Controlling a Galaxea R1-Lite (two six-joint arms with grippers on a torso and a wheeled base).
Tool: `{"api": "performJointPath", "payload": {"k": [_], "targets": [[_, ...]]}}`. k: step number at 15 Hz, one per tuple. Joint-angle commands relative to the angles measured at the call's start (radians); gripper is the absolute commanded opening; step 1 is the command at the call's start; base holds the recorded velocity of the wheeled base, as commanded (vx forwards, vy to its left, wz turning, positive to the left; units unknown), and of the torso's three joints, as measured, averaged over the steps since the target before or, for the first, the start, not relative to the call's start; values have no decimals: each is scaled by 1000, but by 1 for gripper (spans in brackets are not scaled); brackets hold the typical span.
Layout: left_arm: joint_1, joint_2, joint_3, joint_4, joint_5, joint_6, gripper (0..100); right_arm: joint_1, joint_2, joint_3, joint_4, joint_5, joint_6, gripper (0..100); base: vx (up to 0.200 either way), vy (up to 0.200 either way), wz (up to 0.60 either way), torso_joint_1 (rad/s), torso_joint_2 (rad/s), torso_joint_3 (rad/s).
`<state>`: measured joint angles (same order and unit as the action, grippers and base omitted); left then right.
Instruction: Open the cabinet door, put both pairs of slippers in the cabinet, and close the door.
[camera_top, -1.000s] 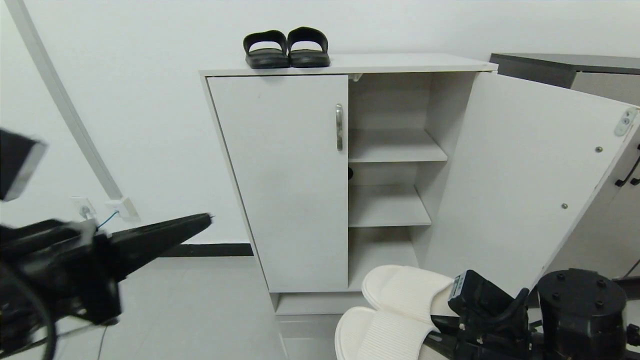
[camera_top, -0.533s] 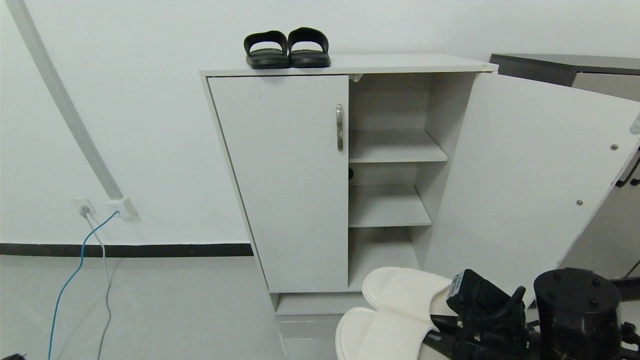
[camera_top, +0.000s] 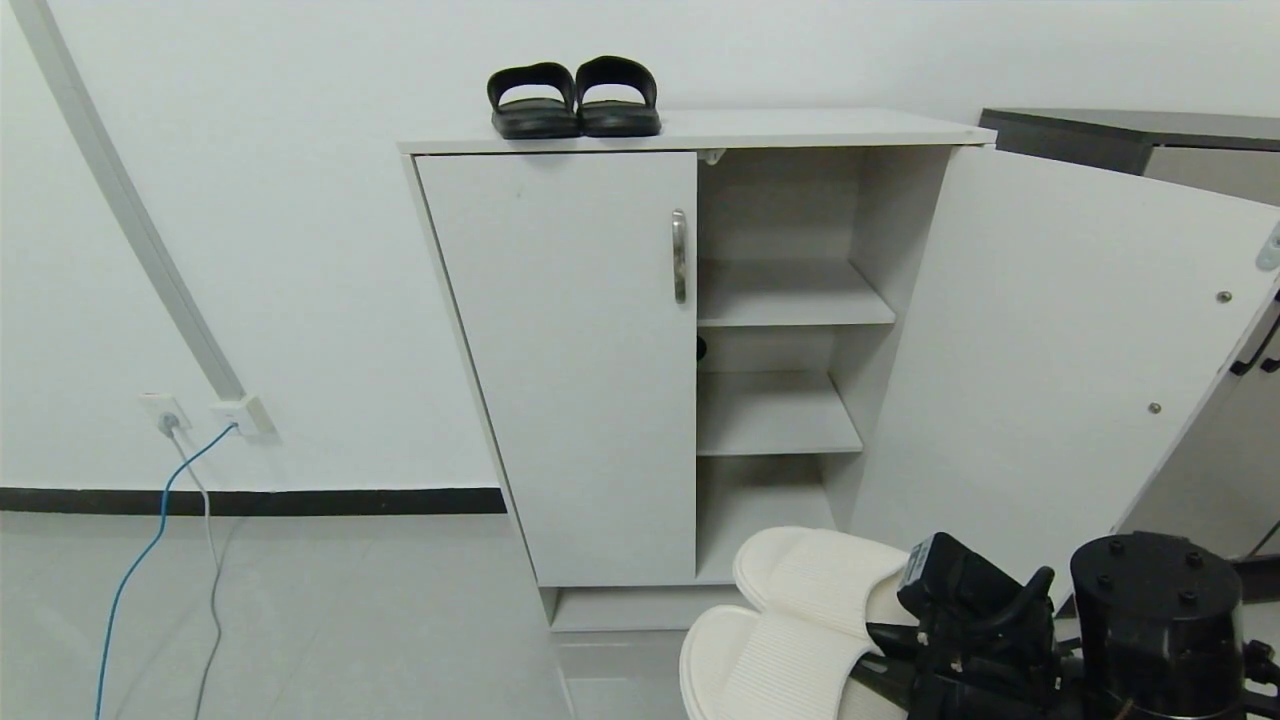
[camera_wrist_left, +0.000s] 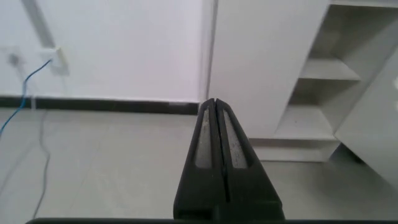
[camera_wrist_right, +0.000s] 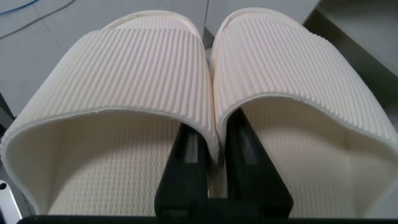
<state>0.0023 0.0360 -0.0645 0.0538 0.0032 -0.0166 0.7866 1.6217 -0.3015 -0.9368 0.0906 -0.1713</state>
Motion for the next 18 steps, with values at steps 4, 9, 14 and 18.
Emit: {"api": "performJointPath", "payload": {"k": [4,9,14,18], "targets": [[1,-36,52,-80,162,-25,0,0,6,4,0,0,-1,0,0,0,0,0,0,0],[-1,-36,61,-48,-46,60,0,0,18,-16,0,-35,9,0,0,0,0,0,0,0],[-1,-36,61,-48,-45,44,0,74,228,-200,-42,-396,217,0,0,0,0,0,0,0],[-1,-36,61,-48,-45,44,0,129,392,-389,-43,-635,337,0,0,0,0,0,0,0]]}}
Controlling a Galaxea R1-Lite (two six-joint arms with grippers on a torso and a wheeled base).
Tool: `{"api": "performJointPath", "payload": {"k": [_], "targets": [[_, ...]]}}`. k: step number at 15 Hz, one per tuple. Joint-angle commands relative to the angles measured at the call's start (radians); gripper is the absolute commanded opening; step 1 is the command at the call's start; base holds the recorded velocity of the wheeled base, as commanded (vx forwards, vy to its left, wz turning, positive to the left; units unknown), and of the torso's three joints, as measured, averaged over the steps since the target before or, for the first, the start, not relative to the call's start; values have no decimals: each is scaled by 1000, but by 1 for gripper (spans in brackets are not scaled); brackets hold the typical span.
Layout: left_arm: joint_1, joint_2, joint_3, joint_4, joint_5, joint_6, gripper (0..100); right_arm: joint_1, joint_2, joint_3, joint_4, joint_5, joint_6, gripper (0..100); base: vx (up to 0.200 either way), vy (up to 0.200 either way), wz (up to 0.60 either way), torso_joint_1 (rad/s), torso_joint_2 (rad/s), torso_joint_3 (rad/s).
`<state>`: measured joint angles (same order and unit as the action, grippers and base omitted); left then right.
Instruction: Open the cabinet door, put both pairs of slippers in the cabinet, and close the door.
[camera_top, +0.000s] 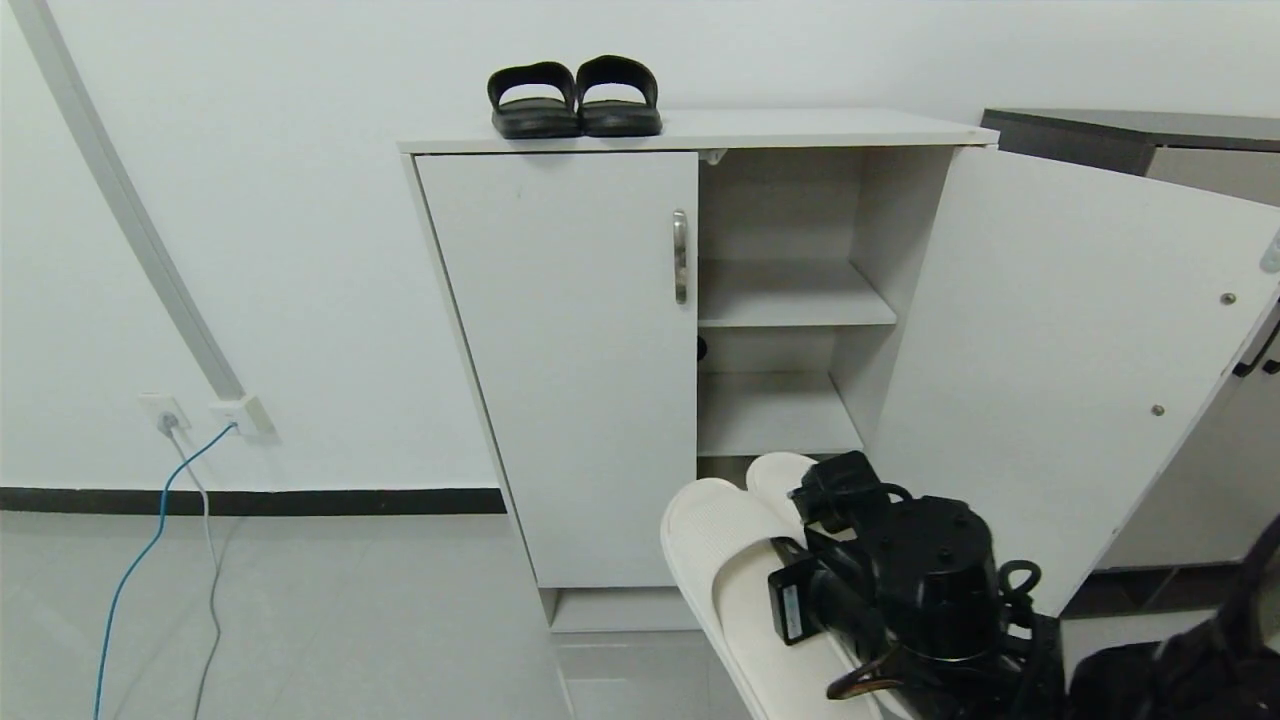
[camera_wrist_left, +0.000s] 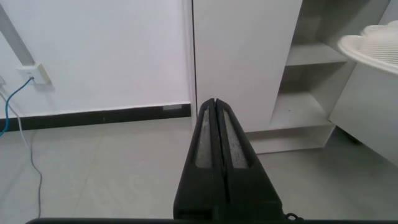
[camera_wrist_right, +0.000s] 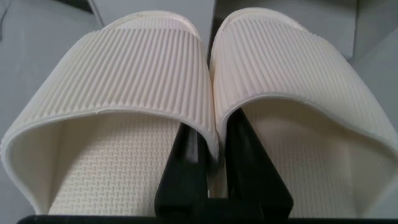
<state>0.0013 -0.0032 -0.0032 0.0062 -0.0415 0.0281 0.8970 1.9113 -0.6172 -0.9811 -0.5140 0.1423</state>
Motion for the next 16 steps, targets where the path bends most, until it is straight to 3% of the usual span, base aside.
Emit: {"api": "performJointPath", "payload": {"k": [1,4,7,12,16], "targets": [[0,3,0,0,0,0,0,16,147,-111,-1,-75,40,0,0,0,0,0,0,0],[0,3,0,0,3,0,0,13,265,-236,-19,-219,63,0,0,0,0,0,0,0],[0,3,0,0,5,-4,0,-26,315,-306,-47,-314,66,0,0,-200,0,5,4,1],[0,3,0,0,3,-2,0,-75,368,-323,-54,-316,66,0,0,-200,0,3,2,0],[0,3,0,0,5,-4,0,-76,384,-328,-85,-313,62,0,0,0,0,0,0,0]]}}
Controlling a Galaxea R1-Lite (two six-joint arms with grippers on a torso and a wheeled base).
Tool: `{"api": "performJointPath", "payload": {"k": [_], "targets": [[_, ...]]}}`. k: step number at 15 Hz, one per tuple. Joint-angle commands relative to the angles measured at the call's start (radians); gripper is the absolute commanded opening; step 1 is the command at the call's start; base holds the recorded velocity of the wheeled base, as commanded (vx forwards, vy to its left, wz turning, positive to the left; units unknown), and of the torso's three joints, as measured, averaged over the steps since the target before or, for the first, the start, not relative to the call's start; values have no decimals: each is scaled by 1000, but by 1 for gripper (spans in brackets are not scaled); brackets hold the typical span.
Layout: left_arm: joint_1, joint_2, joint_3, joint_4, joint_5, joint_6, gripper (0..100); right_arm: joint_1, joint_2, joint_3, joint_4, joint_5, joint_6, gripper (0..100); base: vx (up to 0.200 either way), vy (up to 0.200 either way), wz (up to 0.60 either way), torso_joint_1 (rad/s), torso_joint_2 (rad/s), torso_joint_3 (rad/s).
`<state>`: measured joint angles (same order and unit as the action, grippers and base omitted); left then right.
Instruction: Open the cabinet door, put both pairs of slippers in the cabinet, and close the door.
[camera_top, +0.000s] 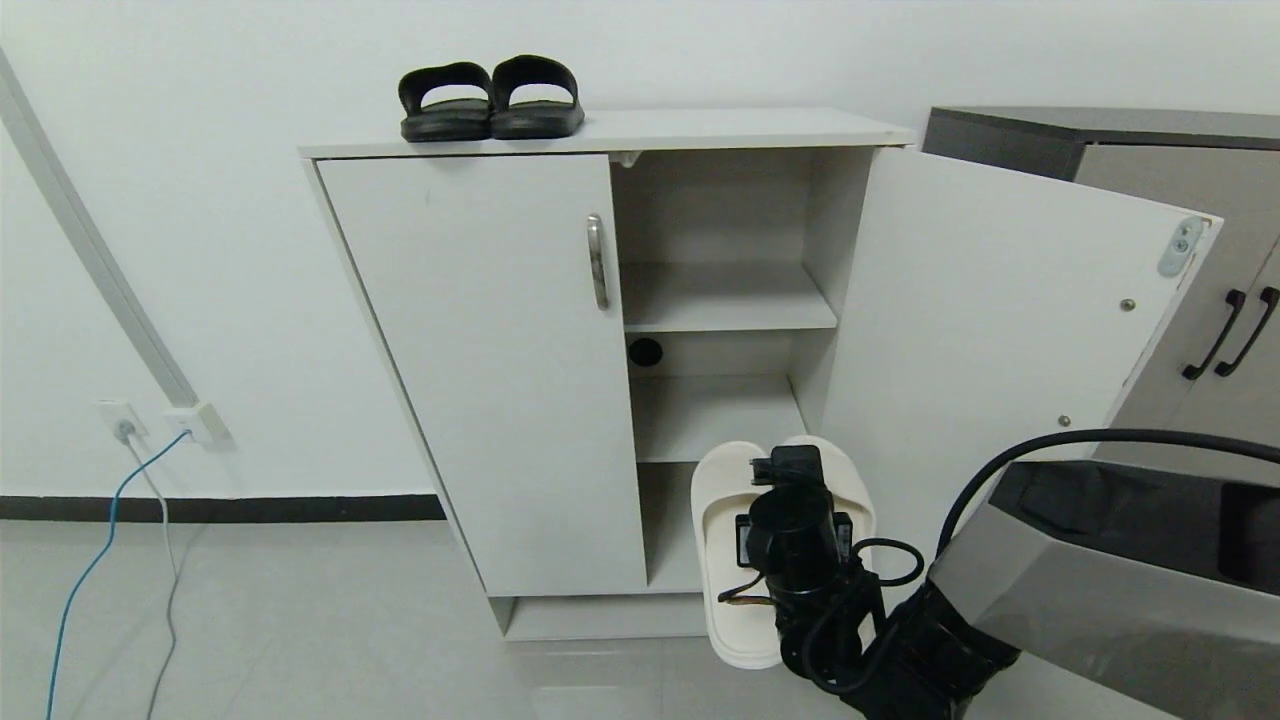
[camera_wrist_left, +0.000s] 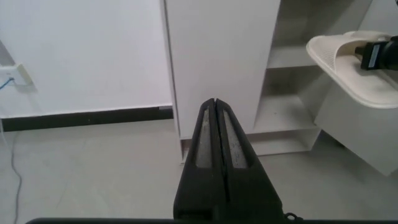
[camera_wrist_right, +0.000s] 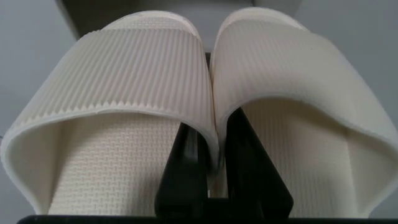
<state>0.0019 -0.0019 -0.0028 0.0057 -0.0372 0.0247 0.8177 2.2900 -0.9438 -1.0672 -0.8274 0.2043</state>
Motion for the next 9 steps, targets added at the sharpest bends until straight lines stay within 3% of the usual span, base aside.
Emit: {"api": "performJointPath", "payload": {"k": [1,9], "targets": [[0,2,0,0,0,0,0,3,5,2,-2,2,0,0,0,0,0,0,0,0],[0,2,0,0,0,0,0,8,3,23,-14,2,-6,0,0,0,0,0,0,0]]}}
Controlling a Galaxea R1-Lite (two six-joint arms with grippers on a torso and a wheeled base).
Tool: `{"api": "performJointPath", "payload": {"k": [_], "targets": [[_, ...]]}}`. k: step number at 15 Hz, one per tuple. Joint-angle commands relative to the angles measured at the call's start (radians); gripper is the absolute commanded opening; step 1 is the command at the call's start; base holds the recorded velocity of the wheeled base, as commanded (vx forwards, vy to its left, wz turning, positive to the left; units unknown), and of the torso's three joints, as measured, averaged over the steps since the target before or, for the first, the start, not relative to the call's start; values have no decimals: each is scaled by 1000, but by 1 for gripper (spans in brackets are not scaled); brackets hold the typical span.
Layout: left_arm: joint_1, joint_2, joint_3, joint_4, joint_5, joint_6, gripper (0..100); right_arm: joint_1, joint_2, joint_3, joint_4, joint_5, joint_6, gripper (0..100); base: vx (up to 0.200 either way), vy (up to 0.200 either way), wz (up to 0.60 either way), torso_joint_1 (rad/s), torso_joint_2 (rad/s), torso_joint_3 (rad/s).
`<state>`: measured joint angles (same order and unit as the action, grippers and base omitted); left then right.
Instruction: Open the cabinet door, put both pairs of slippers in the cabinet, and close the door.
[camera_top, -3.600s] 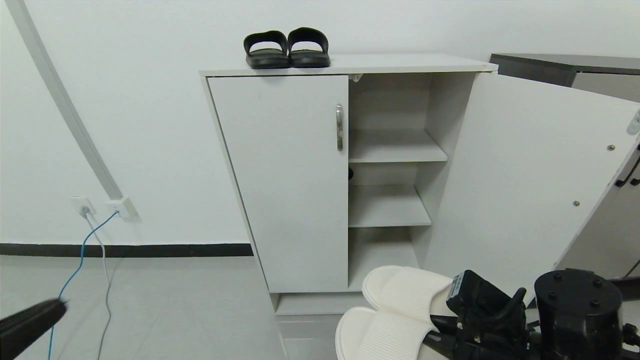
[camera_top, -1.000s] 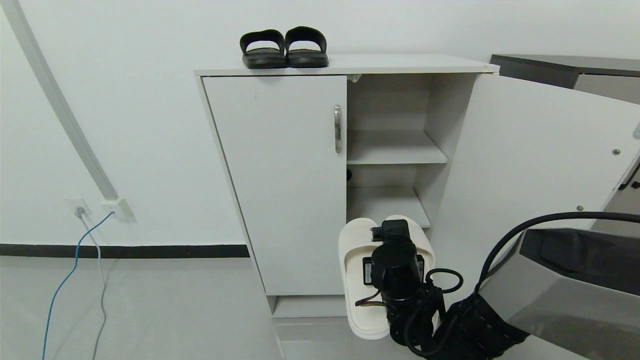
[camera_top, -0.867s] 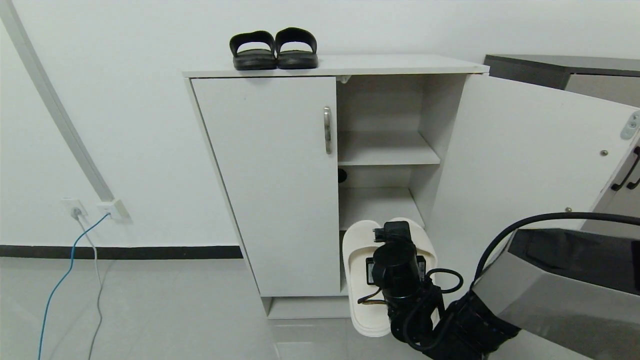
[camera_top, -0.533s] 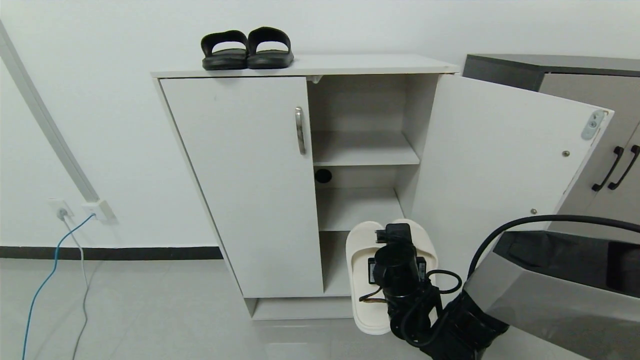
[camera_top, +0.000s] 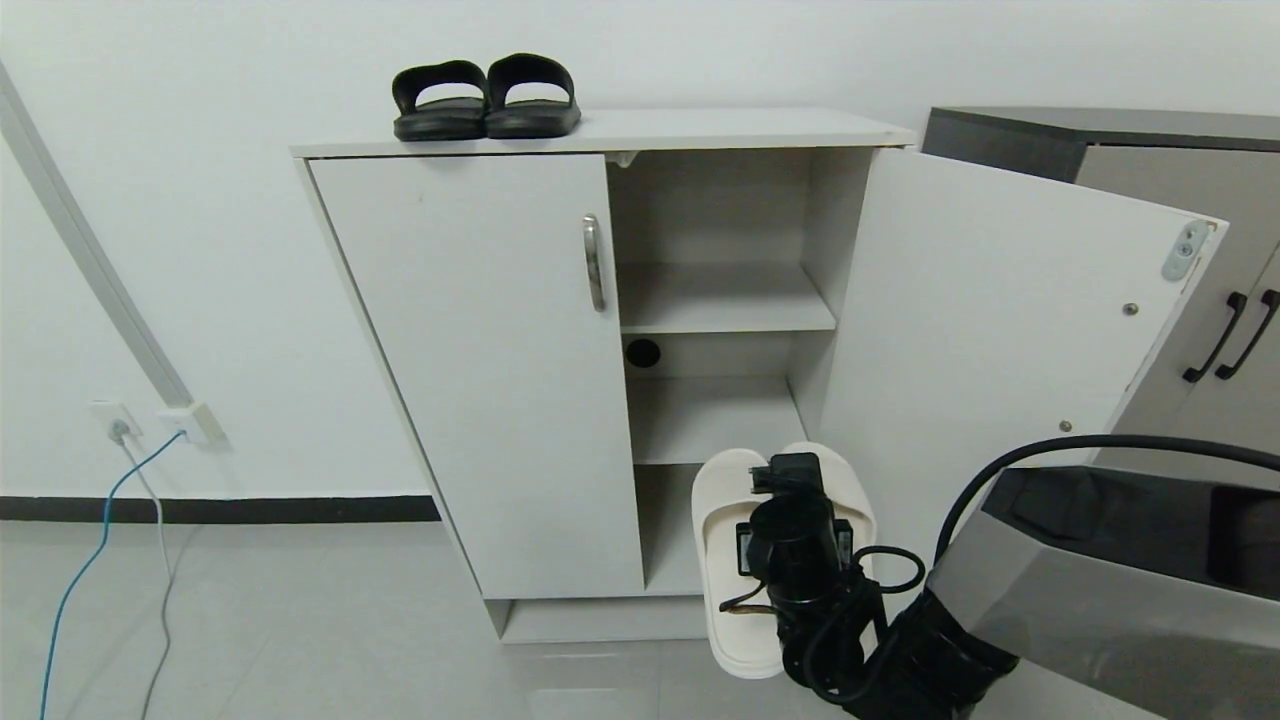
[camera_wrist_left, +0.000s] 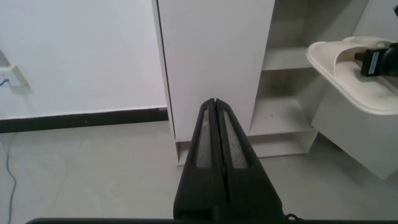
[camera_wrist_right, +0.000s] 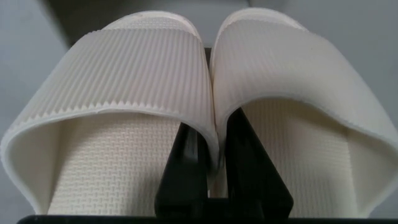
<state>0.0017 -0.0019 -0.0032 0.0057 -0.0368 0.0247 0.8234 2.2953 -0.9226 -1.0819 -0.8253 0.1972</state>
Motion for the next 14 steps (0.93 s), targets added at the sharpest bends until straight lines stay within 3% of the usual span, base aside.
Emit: {"api": "performJointPath", "payload": {"k": [1,5,9,14], "targets": [[0,2,0,0,0,0,0,2,0,1,0,2,-1,0,0,0,0,0,0,0],[0,2,0,0,-2,0,0,23,46,-70,0,37,-35,0,0,0,0,0,0,0],[0,2,0,0,-2,1,0,-15,130,-188,0,38,-35,0,0,0,0,0,0,0],[0,2,0,0,-2,1,0,-13,130,-177,-10,34,-35,0,0,0,0,0,0,-24]]}}
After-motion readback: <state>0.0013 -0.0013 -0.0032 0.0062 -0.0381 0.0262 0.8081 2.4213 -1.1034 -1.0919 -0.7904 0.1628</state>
